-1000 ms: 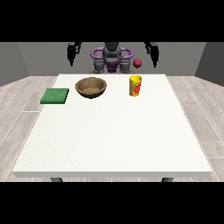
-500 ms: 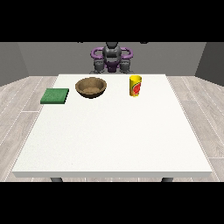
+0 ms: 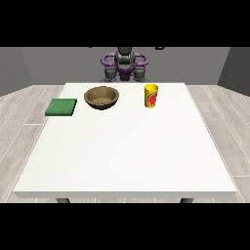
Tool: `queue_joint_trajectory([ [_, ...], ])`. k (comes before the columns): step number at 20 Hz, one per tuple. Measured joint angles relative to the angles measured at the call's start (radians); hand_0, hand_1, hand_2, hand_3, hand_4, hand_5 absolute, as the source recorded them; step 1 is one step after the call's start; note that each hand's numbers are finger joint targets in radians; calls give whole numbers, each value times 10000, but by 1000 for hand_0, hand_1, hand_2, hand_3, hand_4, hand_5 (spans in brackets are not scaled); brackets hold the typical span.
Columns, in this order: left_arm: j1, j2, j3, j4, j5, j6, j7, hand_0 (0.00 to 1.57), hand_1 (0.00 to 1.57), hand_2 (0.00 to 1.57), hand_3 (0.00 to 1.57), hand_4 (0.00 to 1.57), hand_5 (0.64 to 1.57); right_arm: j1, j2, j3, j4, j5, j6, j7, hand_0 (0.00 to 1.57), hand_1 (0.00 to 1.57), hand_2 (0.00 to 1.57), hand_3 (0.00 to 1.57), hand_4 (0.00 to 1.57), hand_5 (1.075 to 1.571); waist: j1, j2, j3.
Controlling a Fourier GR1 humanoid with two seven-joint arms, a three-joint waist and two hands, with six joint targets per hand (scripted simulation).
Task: Pick the cup and pour the ball into the bowl, then pick the bowl and place it on the pad
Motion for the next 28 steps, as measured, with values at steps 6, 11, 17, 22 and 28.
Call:
queue_joint_trajectory([
  [6, -664, 134, 345, 1205, -246, -135, -2319, 0, 0, 0, 0, 566, 1507, -452, 195, -114, 487, -36, 329, -1652, 0, 0, 0, 0, 683, 1539, -117, 2133, 0],
  [11, -857, 357, 818, 2497, -258, -529, -4413, 0, 0, 0, 0, 407, 1484, -703, 12, -665, 1149, -370, 852, -2941, 0, 0, 0, 0, 678, 1547, -152, 3370, -1],
  [17, -1238, 486, 1247, 4839, -294, -922, -6238, 0, 0, 0, 0, 0, 1451, -947, -363, -1215, 1698, -722, 1326, -3406, 0, 0, 0, 0, 667, 1559, -292, 3709, 0],
  [22, -1764, 565, 1535, 6700, -356, -1106, -7360, 0, 0, 0, 0, 138, 1433, -984, -619, -1608, 2425, -968, 1766, -3808, 0, 0, 0, 0, 670, 1560, -345, 3666, 2],
  [28, -2584, 566, 1874, 8738, -369, -1106, -8324, 0, 0, 0, 0, 183, 1423, -990, -840, -1960, 3344, -1167, 2310, -4384, 0, 0, 0, 0, 675, 1564, -414, 3554, 1],
])
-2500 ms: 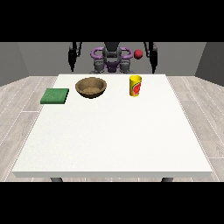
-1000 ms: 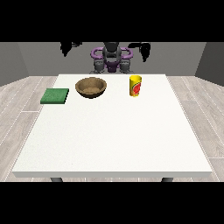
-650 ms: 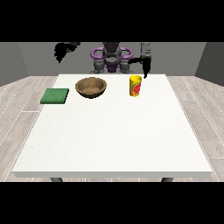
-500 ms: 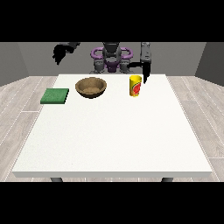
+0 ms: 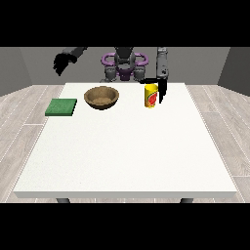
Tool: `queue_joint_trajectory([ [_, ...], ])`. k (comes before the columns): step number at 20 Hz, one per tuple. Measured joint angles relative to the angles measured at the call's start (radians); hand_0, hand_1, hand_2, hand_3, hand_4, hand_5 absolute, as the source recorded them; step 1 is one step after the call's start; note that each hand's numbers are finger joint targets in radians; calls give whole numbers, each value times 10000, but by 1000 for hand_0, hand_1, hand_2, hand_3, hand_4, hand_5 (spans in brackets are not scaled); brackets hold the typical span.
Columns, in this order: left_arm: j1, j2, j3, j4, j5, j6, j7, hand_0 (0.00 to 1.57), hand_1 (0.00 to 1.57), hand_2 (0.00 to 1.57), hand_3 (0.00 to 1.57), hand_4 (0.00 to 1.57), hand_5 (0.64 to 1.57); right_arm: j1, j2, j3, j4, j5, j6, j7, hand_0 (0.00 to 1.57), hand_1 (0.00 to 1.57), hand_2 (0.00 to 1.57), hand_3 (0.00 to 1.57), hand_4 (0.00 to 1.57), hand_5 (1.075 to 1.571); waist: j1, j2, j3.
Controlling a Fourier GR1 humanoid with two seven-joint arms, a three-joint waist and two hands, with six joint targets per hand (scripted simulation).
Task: Pick the cup and pour the ball into the bowl, then pick the bowl and place it on the pad
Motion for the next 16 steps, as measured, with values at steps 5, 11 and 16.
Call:
queue_joint_trajectory([
  [5, -442, -69, 253, 1525, 5, 113, -885, 0, 0, 0, 0, 887, 1555, -188, -308, -278, 288, -197, 243, 75, 0, 0, 0, 0, 674, 1566, -65, -39, 1],
  [11, -815, 162, 604, 2861, -447, 1126, -2344, 1265, 1265, 1571, 1571, 1335, 1483, -441, -647, -498, -102, -721, 627, 334, 0, 0, 0, 74, 642, 1568, -652, 503, 19],
  [16, -1078, 217, 788, 3330, -779, 2274, -2767, 1283, 1283, 1571, 1571, 1408, 1418, -669, -1285, -970, -149, -1351, 1004, 920, 0, 0, 0, 151, 628, 1566, -901, 431, 78],
])
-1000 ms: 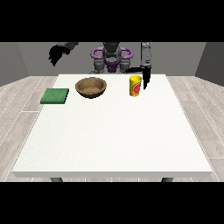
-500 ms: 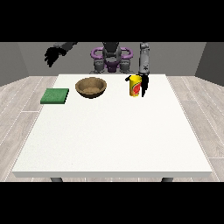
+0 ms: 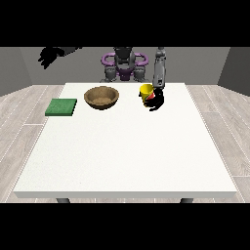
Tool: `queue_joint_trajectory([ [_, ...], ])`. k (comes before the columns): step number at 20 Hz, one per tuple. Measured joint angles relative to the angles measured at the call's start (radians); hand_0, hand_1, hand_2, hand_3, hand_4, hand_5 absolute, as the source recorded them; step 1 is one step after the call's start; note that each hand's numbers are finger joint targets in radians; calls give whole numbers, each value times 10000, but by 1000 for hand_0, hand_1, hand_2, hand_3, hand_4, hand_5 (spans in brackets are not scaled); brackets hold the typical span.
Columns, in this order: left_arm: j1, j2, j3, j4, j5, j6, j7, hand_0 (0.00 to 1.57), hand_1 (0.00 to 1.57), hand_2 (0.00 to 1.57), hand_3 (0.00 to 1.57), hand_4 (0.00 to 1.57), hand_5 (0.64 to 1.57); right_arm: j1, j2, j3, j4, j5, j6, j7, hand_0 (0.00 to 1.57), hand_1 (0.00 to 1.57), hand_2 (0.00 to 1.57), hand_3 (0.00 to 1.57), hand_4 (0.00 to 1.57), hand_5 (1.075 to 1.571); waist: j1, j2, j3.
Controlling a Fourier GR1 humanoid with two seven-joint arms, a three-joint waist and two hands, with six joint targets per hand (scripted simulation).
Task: Pick the cup and pour the ball into the bowl, then pick the bowl and place it on the pad
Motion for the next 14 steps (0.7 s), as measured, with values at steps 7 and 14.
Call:
queue_joint_trajectory([
  [7, -443, -308, -1353, -50, -1599, 1346, 2079, 1298, 1298, 1571, 1571, 1398, 1488, 163, -435, -487, 1297, -201, 255, 317, 0, 0, 0, 276, 639, 1564, 481, -1471, -49],
  [14, -1567, 11, -3495, 492, -5018, 3422, 4732, 1347, 1347, 1571, 1571, 1444, 1540, 192, -537, -559, 2284, -115, 461, 224, 0, 0, 0, 103, 669, 1559, 606, -2223, -7],
])
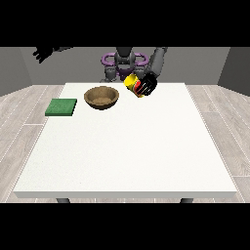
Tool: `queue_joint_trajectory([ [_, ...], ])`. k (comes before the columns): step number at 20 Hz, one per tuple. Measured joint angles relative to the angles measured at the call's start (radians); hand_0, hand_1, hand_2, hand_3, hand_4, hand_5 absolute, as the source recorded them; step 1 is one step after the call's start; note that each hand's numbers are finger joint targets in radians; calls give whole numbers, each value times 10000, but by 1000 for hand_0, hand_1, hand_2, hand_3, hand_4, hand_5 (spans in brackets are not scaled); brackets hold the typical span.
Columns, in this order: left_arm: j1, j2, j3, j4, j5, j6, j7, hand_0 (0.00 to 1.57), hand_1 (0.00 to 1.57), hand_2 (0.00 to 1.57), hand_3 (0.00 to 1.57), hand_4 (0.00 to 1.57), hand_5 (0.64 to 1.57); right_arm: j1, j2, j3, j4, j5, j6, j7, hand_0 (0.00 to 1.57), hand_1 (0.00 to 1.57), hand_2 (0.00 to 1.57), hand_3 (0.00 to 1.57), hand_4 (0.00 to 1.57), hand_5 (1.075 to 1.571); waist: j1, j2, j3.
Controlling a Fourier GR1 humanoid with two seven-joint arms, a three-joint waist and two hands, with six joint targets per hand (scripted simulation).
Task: Pick the cup and pour the ball into the bowl, then pick the bowl and place it on the pad
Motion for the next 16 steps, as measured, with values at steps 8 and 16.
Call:
queue_joint_trajectory([
  [8, -1916, -620, -1882, 882, -3187, -98, 3994, 1359, 1359, 1571, 1571, 1466, 1531, 78, -196, -320, 1414, -15, 539, -637, 0, 0, 0, 0, 675, 1556, 318, -403, -30],
  [16, -3740, -871, -3559, 1280, -5370, -1447, 7259, 1487, 1487, 1571, 1571, 1191, 1561, -582, -366, -201, 2215, 40, 881, -783, 0, 0, 0, 250, 697, 1555, -34, -259, -50],
])
